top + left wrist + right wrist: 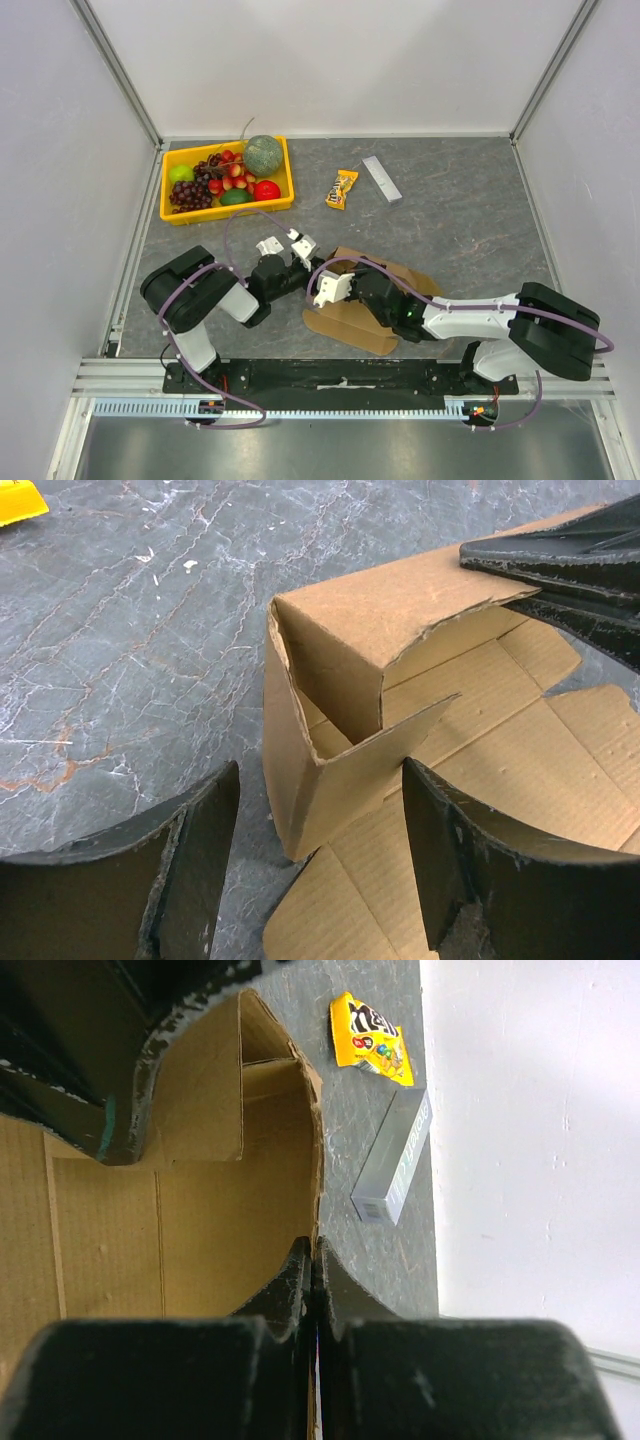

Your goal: Fold the paper box

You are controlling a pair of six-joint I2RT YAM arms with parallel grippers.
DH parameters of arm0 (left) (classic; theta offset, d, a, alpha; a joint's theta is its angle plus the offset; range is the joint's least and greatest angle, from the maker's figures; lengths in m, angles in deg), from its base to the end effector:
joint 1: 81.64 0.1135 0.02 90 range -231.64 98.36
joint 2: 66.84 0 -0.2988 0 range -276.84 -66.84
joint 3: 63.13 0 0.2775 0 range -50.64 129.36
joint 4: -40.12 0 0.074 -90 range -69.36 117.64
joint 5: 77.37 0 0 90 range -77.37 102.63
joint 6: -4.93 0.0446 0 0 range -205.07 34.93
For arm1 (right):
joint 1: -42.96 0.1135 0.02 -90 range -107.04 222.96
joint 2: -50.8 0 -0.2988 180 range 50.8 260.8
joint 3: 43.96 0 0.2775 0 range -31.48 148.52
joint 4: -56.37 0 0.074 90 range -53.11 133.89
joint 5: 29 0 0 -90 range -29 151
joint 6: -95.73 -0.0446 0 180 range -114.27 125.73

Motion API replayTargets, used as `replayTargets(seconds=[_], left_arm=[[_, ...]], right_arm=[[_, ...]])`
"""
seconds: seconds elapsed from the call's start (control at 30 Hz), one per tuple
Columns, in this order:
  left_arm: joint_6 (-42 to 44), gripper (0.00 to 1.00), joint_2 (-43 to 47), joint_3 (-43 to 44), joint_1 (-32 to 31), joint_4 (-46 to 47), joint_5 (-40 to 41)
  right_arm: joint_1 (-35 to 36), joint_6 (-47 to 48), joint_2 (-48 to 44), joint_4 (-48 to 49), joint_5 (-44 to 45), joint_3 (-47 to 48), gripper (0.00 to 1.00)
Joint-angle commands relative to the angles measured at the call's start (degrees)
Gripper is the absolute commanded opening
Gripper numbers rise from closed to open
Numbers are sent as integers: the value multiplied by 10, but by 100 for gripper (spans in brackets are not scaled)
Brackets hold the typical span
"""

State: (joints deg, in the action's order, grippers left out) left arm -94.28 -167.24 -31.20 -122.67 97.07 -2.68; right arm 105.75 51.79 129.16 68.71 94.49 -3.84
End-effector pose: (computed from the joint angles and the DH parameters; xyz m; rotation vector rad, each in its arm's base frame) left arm 0.2114 -0.1995 0.1259 0.6976 1.7116 -0.8606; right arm 0.1489 0.2357 0.1858 -1.3588 1.4191 -0.3989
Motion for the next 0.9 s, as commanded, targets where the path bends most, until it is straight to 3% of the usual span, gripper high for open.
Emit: replayTargets(seconds=[0.0,0.57,0.87], left_arm=[[10,72,19,-7,-7,65,37],[9,73,28,-12,-7,67,16],[9,67,6,-5,-7,64,49]], right_arm=[[11,-21,6,34,13,-2,4],[22,-38,-20,30,10,-15,10],[23,-61,-87,34,-58,-51,14]])
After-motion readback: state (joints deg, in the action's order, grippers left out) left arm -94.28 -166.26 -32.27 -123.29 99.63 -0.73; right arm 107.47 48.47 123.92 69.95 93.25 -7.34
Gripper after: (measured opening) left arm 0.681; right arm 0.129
